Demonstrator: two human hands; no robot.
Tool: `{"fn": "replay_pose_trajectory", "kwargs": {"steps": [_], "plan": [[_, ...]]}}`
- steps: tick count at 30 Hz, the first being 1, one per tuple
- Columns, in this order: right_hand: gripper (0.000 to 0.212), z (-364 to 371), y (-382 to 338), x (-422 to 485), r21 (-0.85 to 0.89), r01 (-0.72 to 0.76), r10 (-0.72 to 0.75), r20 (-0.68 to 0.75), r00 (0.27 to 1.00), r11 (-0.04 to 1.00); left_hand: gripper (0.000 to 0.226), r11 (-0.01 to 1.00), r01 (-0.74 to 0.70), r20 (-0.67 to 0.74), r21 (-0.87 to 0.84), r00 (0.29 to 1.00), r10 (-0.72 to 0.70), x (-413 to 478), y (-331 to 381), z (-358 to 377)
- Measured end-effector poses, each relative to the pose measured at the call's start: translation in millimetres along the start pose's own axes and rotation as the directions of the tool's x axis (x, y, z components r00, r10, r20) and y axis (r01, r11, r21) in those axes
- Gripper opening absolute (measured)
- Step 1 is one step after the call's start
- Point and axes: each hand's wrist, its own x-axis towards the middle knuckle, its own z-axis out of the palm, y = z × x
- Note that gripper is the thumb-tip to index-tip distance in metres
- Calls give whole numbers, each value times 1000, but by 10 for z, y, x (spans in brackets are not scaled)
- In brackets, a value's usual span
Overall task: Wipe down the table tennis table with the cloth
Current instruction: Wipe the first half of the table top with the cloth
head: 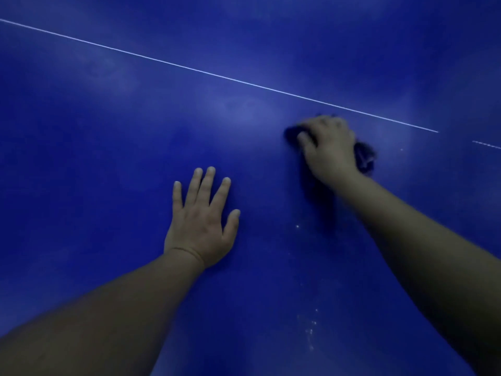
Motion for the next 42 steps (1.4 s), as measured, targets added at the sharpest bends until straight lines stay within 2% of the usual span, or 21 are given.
{"fn": "replay_pose_trajectory", "kwargs": {"steps": [3, 5, 6, 7, 9, 11, 12, 13, 15, 17, 20, 22, 24, 26, 28, 30, 33, 36, 38, 40, 42], "plan": [[30, -65, -91, -881, 125, 355, -368, 92, 925, 926, 71, 1000, 5, -6, 3, 1000, -5, -4, 8, -20], [33, -151, 48, -1157, 141, 491, -508, 131, 851, 860, 71, 1000, 7, -4, 3, 1000, -7, -6, 14, -38], [34, -167, 171, -1112, 123, 511, -524, 134, 841, 851, 71, 1000, 8, -4, -4, 1000, -8, -9, 21, -45], [35, -164, 268, -981, 101, 453, -463, 116, 879, 886, 70, 1000, 5, -8, -15, 1000, -5, -12, 27, -54], [36, -147, 308, -592, 54, 112, -114, 33, 993, 992, 70, 999, -6, -32, -44, 999, 4, -8, 28, -65], [34, -77, 193, -273, 48, -184, 185, -20, 982, 982, 70, 998, -9, -47, -63, 999, 6, -8, 28, -71], [33, -37, 54, -233, 27, -203, 203, -18, 979, 979, 70, 997, -12, -53, -72, 999, 9, -14, 28, -73], [32, -2, -108, -270, 17, -145, 145, 2, 989, 989, 70, 996, -16, -61, -84, 998, 11, -17, 25, -71], [30, 35, -432, -651, 24, 70, -71, 62, 996, 997, 69, 993, -21, -83, -118, 996, 12, -16, 24, -63], [30, -8, -611, -1298, 79, 251, -259, 117, 959, 965, 68, 991, -23, -102, -131, 995, 9, -19, 14, -50], [29, -142, -447, -1908, 181, 380, -409, 160, 899, 907, 68, 992, -22, -107, -125, 994, 9, -30, 7, -34], [27, -190, -186, -1750, 147, 448, -467, 138, 873, 882, 68, 993, -25, -102, -119, 995, 13, -37, 10, -38], [25, -174, -42, -1294, 82, 352, -358, 68, 931, 932, 68, 992, -26, -93, -123, 996, 15, -40, 9, -51], [27, -131, -63, -751, 50, 71, -70, -17, 997, 996, 69, 992, -26, -79, -121, 997, 16, -33, 1, -55], [30, -48, -201, -426, 57, -149, 152, -38, 988, 987, 69, 992, -30, -72, -122, 997, 21, -45, 3, -54], [30, 27, -433, -436, 46, -122, 123, -22, 992, 991, 69, 992, -27, -79, -124, 997, 18, -37, -1, -56], [26, 47, -745, -1285, 98, 150, -152, 21, 988, 984, 70, 991, -30, -73, -128, 997, 20, -26, -11, -56], [27, -123, -681, -2298, 187, 330, -362, 174, 916, 925, 70, 995, -30, -63, -99, 998, 24, -35, -18, -51], [27, -224, -370, -2389, 173, 438, -467, 207, 860, 882, 71, 997, -34, -41, -72, 999, 31, -30, -26, -47], [27, -255, -144, -2136, 121, 417, -432, 158, 888, 901, 73, 997, -39, -29, -69, 999, 37, -30, -26, -49], [25, -233, -155, -1717, 76, 236, -240, 60, 969, 969, 74, 996, -45, -24, -75, 999, 43, -31, -31, -54]]}}
